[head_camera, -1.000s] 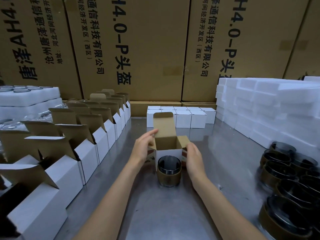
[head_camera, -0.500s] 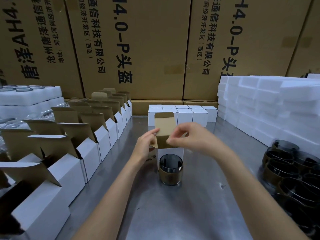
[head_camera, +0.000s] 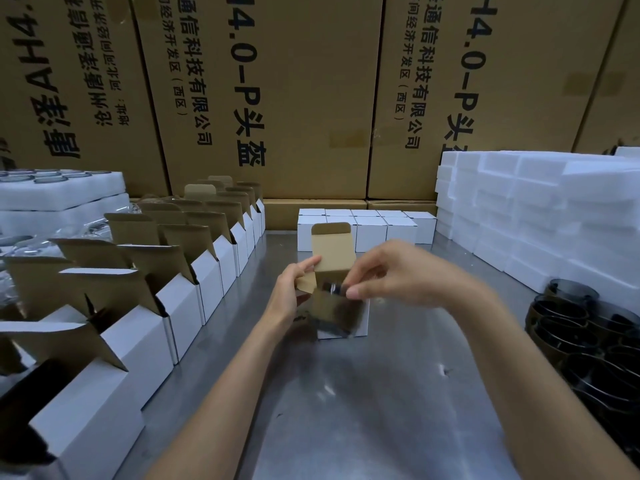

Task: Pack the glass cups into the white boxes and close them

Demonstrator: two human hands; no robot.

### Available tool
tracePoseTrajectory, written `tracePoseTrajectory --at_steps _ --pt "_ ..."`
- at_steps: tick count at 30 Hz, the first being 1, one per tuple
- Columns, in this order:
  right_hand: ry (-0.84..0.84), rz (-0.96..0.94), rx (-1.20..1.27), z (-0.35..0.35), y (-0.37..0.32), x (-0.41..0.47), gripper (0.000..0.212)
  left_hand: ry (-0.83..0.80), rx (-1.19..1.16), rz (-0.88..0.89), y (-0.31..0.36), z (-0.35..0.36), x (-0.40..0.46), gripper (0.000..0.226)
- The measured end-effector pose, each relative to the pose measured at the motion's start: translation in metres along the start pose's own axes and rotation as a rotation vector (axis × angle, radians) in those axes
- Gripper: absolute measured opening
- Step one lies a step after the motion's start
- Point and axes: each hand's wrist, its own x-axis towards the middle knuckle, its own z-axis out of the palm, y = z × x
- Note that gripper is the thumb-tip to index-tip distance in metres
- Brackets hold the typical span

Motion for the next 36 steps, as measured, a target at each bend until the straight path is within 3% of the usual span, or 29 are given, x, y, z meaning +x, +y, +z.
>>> tracePoseTrajectory --at_steps 3,8,12,21,24,26,28,32,36 --pt "0.279 -0.062 0.017 0.001 0.009 0.006 0.011 -0.013 0.044 0.027 0.001 0.0 -0.002 0.051" --pt "0.541 -0.007 -0.352 0.032 0.023 0.022 0.014 0.02 -0.001 0.021 0.003 0.004 -0.005 0.051" --pt "0.487 -0.094 -0.469 0.047 0.035 0.028 0.018 0.0 -0.001 0.015 0.006 0.006 -0.007 0.05" --pt "0.277 0.017 -0.47 0.05 0.052 0.034 0.025 -0.046 0.002 0.026 0.008 0.007 -0.009 0.049" --pt "0.504 0.025 -0.202 0.047 0.051 0.036 0.026 -0.047 -0.003 0.027 0.011 0.004 -0.01 0.051" --pt "0.687 0.045 0.189 0.042 0.05 0.035 0.029 -0.046 -0.097 0.02 0.015 -0.002 -0.009 0.049" --pt "0.741 0.145 0.517 0.039 0.054 0.034 0.028 0.007 -0.188 0.024 0.017 -0.009 -0.007 0.041" --pt "0.512 0.388 0.942 0.046 0.068 0.032 0.033 0.025 -0.066 0.008 0.011 -0.014 -0.007 0.039" --pt "0.363 0.311 0.901 0.058 0.069 0.032 0.055 -0.118 -0.007 -0.007 0.006 -0.004 -0.01 0.045"
